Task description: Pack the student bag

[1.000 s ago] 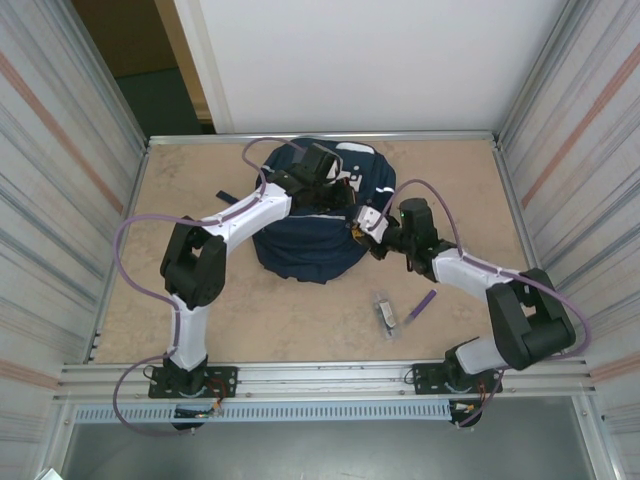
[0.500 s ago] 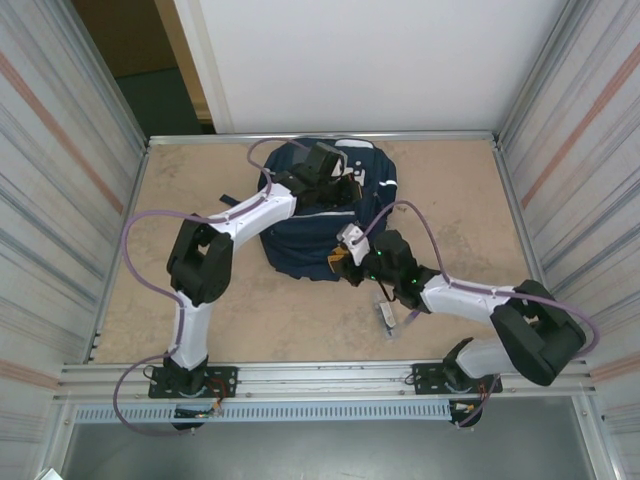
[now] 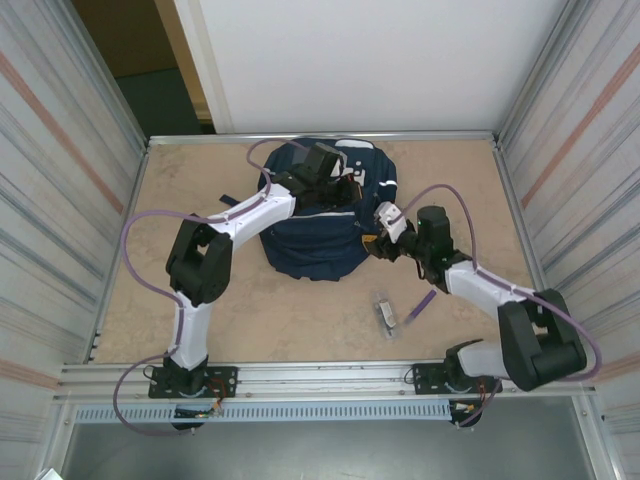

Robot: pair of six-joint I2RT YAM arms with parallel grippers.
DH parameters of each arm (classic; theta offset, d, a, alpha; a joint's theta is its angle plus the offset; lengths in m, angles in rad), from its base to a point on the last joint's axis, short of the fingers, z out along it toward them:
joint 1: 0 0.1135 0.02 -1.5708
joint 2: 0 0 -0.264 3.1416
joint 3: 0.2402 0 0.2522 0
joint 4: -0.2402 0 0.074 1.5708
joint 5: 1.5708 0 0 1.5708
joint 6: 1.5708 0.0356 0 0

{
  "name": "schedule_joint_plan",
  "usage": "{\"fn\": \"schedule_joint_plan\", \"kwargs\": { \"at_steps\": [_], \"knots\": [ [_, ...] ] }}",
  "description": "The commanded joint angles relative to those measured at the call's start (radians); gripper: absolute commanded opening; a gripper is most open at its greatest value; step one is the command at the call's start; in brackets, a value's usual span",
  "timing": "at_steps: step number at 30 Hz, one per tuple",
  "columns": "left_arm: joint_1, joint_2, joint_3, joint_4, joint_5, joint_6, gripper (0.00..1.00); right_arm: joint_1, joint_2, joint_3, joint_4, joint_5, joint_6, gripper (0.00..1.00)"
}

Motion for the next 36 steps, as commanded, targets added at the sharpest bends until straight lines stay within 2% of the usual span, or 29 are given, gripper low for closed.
{"fn": "schedule_joint_plan", "kwargs": {
  "at_steps": [1,3,7,8,12,16,20,24,28,29,30,32,33,35,36],
  "knots": [
    [-0.027,-0.081,-0.010,0.028,0.049,-0.009,0.00,-0.022,0.055,0.068,-0.059,-0.101,-0.089,0.49],
    [-0.028,-0.083,-0.012,0.028,0.058,-0.012,0.00,-0.021,0.083,0.064,0.005,-0.076,-0.076,0.47],
    [-0.027,-0.095,-0.024,0.027,0.054,-0.010,0.00,-0.020,0.128,0.097,-0.034,-0.065,-0.128,0.40],
    [-0.027,-0.098,-0.028,0.027,0.050,-0.006,0.00,-0.019,0.134,0.098,-0.039,-0.070,-0.136,0.36],
    [-0.015,-0.100,-0.032,0.030,0.041,0.000,0.00,0.022,0.101,0.078,-0.063,-0.055,-0.133,0.10],
    [0.003,-0.087,-0.032,0.054,0.037,0.001,0.00,0.113,0.018,0.049,-0.130,-0.015,-0.117,0.00],
    [0.013,-0.054,0.001,0.065,0.030,-0.006,0.00,0.201,-0.008,0.011,-0.043,0.115,0.074,0.00],
    [0.005,-0.013,0.040,0.085,0.023,-0.018,0.00,0.318,0.053,0.010,0.015,0.269,0.298,0.00],
    [-0.007,0.031,0.084,0.091,0.027,-0.025,0.00,0.384,0.119,-0.051,0.272,0.334,0.616,0.04],
    [-0.008,0.040,0.094,0.091,0.030,-0.024,0.00,0.399,0.130,-0.068,0.328,0.354,0.685,0.08],
    [-0.010,0.040,0.100,0.095,0.033,-0.019,0.00,0.408,0.134,-0.077,0.358,0.369,0.726,0.16],
    [-0.008,0.041,0.098,0.098,0.042,-0.011,0.00,0.412,0.111,-0.089,0.340,0.395,0.781,0.29],
    [-0.007,0.040,0.096,0.095,0.051,0.001,0.06,0.409,0.087,-0.091,0.300,0.407,0.804,0.32],
    [-0.001,0.032,0.082,0.069,0.076,0.033,0.24,0.385,0.012,-0.088,0.163,0.408,0.818,0.39],
    [0.003,0.014,0.066,0.061,0.084,0.052,0.28,0.374,-0.030,-0.085,0.100,0.411,0.814,0.42]
  ]
}}
